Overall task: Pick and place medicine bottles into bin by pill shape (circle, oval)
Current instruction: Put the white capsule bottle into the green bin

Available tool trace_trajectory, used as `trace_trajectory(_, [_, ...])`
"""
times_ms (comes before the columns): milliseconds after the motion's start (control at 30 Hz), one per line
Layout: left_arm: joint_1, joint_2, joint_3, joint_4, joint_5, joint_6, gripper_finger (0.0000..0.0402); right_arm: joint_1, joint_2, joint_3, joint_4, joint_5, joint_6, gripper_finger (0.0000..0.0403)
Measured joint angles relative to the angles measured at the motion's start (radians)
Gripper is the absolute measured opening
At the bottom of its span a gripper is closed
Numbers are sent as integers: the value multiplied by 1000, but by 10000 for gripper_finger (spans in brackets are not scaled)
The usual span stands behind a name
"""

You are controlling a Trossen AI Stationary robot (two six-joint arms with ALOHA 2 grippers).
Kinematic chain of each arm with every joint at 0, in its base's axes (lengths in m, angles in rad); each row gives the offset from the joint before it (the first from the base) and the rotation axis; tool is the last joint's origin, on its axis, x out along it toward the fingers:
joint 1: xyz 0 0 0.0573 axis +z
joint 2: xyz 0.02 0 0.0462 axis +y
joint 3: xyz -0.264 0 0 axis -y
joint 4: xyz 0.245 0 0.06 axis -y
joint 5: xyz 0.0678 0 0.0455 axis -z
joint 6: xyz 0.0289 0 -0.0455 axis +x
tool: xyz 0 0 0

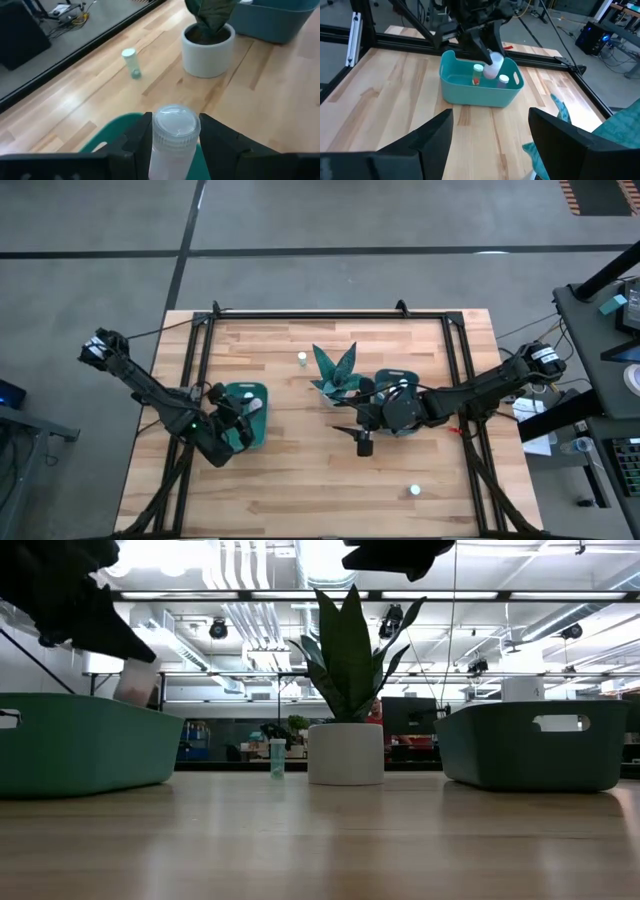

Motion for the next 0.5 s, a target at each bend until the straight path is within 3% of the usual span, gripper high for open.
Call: trace_trajectory(500, [-1,185,-63,14,19,-234,129,0,0,-5,1,0,0,248])
